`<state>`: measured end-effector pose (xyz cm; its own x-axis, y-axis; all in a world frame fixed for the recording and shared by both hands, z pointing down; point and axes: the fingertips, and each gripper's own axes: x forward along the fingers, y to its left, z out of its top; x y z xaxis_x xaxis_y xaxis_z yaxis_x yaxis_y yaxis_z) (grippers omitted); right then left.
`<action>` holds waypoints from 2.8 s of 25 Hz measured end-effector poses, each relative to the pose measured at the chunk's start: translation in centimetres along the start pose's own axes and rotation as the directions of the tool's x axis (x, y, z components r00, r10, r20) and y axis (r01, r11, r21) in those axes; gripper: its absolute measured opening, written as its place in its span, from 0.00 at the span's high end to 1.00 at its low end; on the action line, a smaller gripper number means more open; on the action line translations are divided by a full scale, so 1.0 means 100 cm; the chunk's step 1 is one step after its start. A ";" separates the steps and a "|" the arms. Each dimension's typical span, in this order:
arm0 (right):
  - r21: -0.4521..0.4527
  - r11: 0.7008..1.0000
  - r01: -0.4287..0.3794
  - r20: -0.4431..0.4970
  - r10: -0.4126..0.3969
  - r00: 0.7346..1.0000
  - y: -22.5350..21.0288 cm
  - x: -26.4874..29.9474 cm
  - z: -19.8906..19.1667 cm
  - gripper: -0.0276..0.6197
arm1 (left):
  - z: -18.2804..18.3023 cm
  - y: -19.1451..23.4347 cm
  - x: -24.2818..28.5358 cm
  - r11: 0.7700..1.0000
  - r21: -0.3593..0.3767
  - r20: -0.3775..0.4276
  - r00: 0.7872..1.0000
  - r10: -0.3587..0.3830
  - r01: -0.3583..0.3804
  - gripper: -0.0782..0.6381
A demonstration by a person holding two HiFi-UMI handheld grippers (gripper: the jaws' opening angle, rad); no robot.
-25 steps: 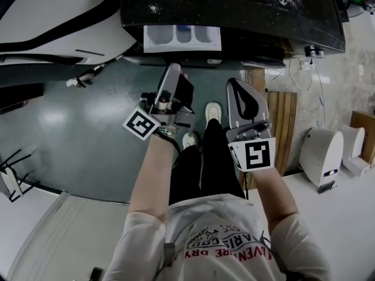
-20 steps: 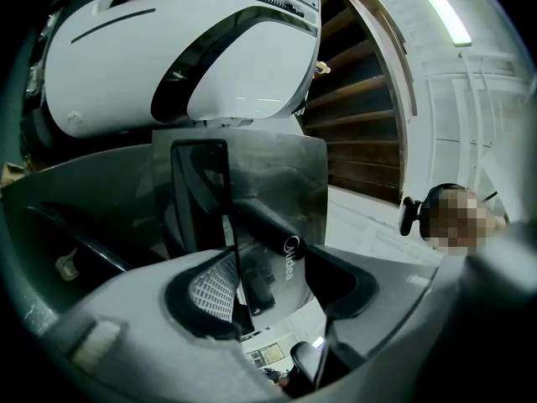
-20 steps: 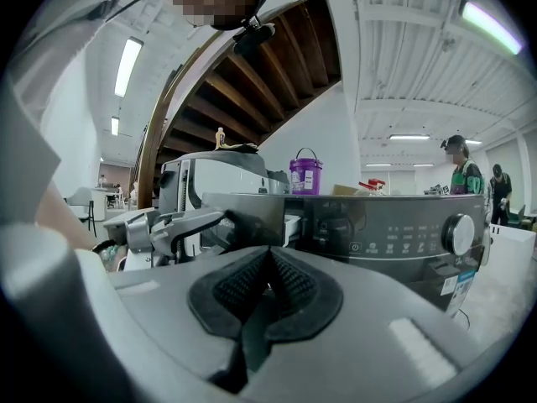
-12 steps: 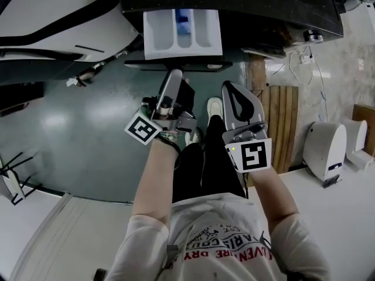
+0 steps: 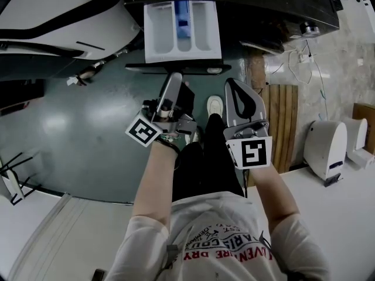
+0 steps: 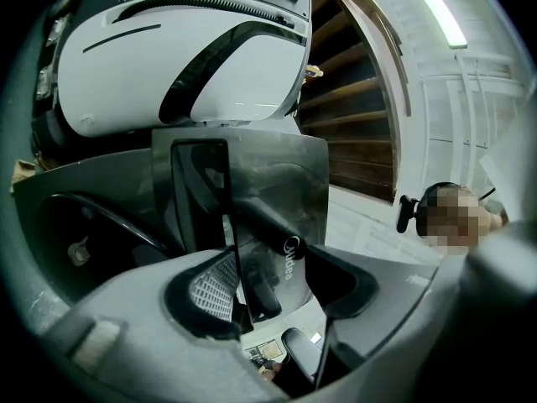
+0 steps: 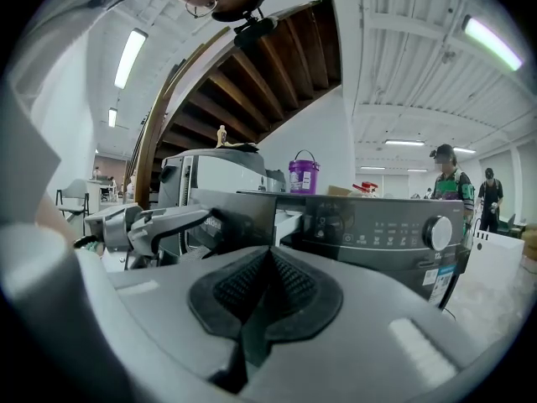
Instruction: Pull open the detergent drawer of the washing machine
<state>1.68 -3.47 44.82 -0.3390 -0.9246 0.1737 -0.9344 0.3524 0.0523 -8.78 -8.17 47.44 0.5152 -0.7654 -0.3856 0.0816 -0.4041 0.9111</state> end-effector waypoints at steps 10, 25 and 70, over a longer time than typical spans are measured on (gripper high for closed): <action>0.013 1.000 -0.022 -0.008 0.022 1.000 0.007 -0.014 -0.003 0.96 | -0.001 -0.002 -0.005 1.000 0.011 0.005 1.000 0.006 -0.006 0.53; 0.002 1.000 -0.022 0.006 0.022 1.000 0.018 -0.023 0.015 0.96 | -0.014 -0.008 -0.025 0.973 0.089 -0.061 0.974 0.220 -0.215 0.53; -0.099 0.989 -0.112 0.117 0.123 0.985 0.035 -0.128 0.206 0.96 | 0.005 -0.300 -0.011 0.260 0.946 -0.288 0.873 0.395 0.194 0.89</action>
<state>0.47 6.63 22.50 -0.4620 -0.8847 0.0625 -0.8752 0.4662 0.1293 -12.20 4.52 20.46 0.7274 -0.6831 0.0651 -0.6855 -0.7276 0.0246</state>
